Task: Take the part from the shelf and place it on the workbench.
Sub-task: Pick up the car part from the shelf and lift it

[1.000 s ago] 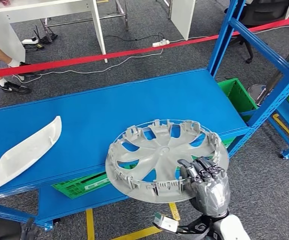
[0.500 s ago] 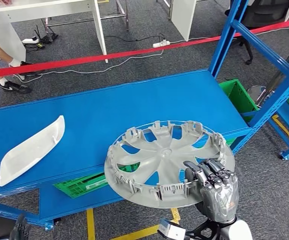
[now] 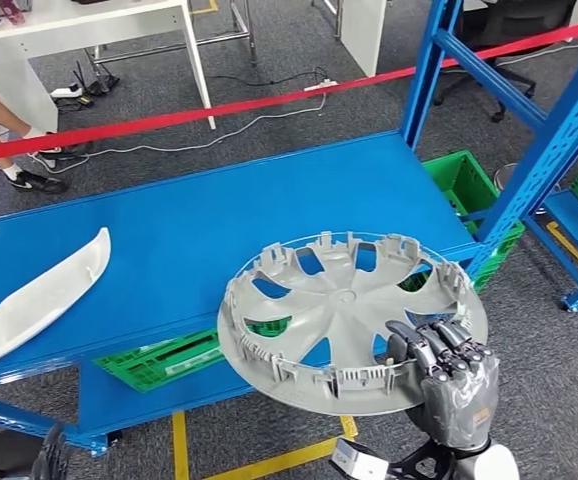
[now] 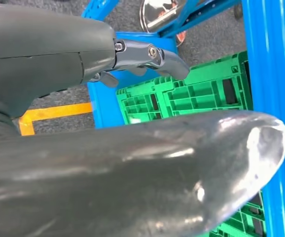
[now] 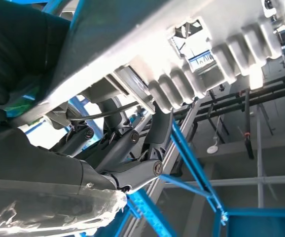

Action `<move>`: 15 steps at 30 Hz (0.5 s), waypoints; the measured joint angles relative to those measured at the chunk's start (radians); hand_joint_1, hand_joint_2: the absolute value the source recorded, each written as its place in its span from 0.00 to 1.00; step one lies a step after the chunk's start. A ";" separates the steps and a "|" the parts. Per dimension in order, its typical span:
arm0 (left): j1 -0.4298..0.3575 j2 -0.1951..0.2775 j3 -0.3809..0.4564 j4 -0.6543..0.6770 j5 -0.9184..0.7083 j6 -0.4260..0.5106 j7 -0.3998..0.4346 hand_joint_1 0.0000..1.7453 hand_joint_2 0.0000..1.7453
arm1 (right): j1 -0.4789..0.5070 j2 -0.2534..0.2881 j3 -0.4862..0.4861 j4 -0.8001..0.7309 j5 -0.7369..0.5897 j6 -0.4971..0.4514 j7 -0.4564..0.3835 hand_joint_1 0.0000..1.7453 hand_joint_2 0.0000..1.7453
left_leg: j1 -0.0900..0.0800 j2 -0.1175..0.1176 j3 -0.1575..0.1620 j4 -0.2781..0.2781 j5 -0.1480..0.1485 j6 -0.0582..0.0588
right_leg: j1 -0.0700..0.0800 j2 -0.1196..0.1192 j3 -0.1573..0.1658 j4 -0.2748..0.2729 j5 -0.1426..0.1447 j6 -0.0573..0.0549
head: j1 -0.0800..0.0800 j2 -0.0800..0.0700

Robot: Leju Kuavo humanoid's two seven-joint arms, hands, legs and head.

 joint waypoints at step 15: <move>0.012 -0.004 -0.035 -0.030 0.031 0.016 0.000 0.00 0.00 | 0.027 0.074 -0.067 -0.031 -0.064 0.000 -0.118 1.00 1.00 | -0.008 0.003 0.099 -0.087 0.003 0.043 | 0.011 -0.002 -0.101 0.025 0.049 0.025 | -0.004 0.000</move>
